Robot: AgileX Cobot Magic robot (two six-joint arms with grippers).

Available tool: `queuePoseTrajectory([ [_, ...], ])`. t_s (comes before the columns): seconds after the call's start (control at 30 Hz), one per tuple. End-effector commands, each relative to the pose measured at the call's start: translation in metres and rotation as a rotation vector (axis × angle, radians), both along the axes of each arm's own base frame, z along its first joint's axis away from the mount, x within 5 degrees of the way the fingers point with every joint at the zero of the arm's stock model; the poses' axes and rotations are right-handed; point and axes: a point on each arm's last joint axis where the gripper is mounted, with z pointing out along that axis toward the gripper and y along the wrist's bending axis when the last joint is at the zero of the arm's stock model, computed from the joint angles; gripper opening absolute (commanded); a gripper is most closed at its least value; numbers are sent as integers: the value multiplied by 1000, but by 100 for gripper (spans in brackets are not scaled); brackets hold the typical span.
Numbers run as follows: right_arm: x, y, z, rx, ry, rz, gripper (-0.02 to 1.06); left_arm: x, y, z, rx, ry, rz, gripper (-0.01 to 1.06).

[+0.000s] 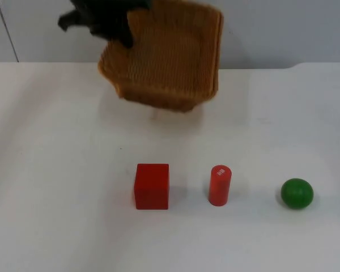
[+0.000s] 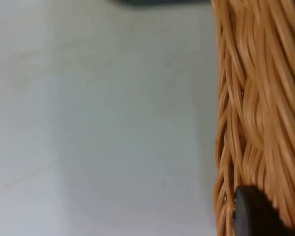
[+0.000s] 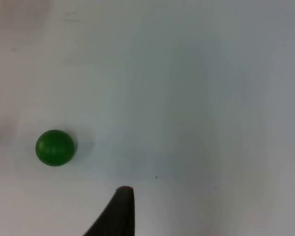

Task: Pick up the basket with the left hand and place the object to the left of the red cylinder into the basket with the right hand.

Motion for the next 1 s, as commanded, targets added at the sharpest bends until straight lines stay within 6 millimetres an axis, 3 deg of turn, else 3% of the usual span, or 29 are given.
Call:
queuePoseTrajectory([
  [0.0, 1, -1, 1, -7, -4, -1, 105, -10, 7, 46, -38, -50, 9, 0],
  [0.17, 1, -1, 1, -7, -4, -1, 105, -27, 38, 114, -114, -162, 54, 0],
  [0.2, 1, -1, 1, -7, -4, -1, 105, -27, 38, 114, -114, -162, 54, 0],
  [0.27, 1, -1, 1, -7, -2, -1, 105, -41, 52, 136, -112, -183, 66, 0],
  [0.33, 0, -1, 0, -7, 0, -1, 105, -54, 68, 146, -94, -173, 83, 0],
  [0.53, 0, -1, 0, -1, 2, -2, 105, -90, 98, 147, -196, -105, 44, 0],
  [0.67, 0, -1, 0, 1, 8, -2, 105, -128, 120, 128, -147, -15, 39, 0],
  [0.7, 0, -1, 0, 1, 8, -2, 105, -128, 120, 128, -147, -15, 39, 0],
  [0.8, 0, -1, 0, 1, 8, -2, 105, -165, 127, 119, -106, 27, 9, 0],
  [0.83, 0, -1, 0, 1, 8, -2, 105, -165, 127, 119, -106, 27, 9, 0],
  [0.97, 0, -1, 0, 1, 8, -2, 105, -210, 147, 106, -67, 88, 54, 0],
])
